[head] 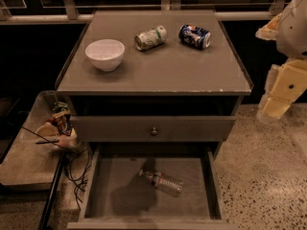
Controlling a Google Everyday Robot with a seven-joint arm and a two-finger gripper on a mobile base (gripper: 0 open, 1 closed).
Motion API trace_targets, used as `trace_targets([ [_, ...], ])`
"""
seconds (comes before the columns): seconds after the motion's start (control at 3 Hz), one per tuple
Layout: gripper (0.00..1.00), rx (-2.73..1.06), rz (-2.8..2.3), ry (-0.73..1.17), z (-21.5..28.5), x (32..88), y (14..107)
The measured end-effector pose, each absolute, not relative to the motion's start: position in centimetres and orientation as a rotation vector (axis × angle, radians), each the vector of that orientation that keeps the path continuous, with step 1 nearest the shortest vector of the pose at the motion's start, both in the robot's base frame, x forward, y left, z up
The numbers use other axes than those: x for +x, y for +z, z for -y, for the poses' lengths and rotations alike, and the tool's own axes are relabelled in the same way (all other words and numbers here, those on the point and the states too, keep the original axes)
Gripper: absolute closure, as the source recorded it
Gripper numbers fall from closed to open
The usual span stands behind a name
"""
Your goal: Pick water bottle from middle drawer and place on counter
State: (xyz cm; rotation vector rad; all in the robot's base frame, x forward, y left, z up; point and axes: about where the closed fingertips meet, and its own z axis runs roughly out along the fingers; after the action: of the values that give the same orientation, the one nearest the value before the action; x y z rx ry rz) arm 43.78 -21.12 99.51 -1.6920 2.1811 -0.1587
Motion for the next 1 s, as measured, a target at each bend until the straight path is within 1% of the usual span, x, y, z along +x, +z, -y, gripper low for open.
trace_targets([
  [0.33,0.0,-1.691,-2.181,-0.161,21.1,43.8,99.6],
  [1.0,0.0,-1.617,-2.181,-0.023,21.9,42.3,96.4],
])
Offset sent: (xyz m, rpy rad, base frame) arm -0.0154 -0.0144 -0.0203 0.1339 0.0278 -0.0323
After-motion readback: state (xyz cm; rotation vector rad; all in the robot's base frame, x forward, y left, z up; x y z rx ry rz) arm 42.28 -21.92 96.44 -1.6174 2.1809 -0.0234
